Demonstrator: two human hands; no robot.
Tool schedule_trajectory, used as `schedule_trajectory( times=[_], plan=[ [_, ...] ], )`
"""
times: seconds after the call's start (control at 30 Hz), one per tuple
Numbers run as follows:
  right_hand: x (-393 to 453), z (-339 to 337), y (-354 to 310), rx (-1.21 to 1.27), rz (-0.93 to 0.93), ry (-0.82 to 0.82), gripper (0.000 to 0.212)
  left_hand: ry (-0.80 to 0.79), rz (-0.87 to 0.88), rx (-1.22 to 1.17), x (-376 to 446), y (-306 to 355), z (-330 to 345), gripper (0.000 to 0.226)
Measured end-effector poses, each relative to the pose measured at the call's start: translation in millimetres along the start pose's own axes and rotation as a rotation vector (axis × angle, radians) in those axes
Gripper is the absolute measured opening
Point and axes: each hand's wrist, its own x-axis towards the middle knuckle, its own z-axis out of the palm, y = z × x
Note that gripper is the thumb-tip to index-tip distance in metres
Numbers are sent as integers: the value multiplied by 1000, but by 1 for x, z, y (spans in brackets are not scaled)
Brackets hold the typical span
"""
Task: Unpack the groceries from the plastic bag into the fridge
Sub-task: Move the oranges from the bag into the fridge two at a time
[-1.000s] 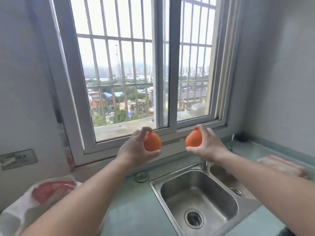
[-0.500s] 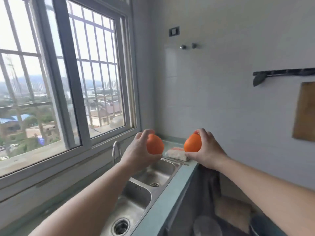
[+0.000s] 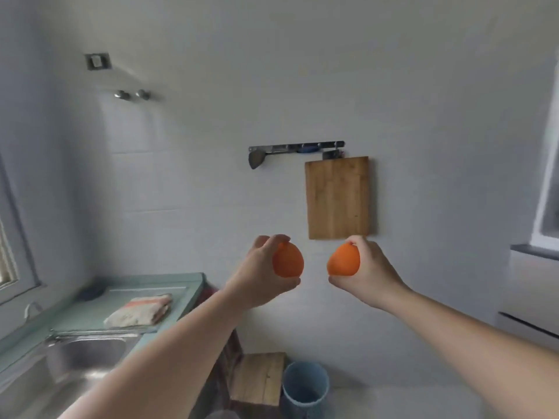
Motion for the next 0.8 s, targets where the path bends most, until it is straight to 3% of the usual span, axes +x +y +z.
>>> schedule_trajectory(
  times=[0.3, 0.5, 0.8],
  plan=[
    [12, -110, 124, -190, 286, 222, 68, -194, 261, -189, 118, 91, 138, 78],
    [23, -165, 158, -277, 418, 412, 65, -351, 468, -345, 186, 138, 206, 72],
    [32, -225, 199, -320, 597, 610, 73, -499, 630, -477, 250, 209, 295, 73]
  ],
)
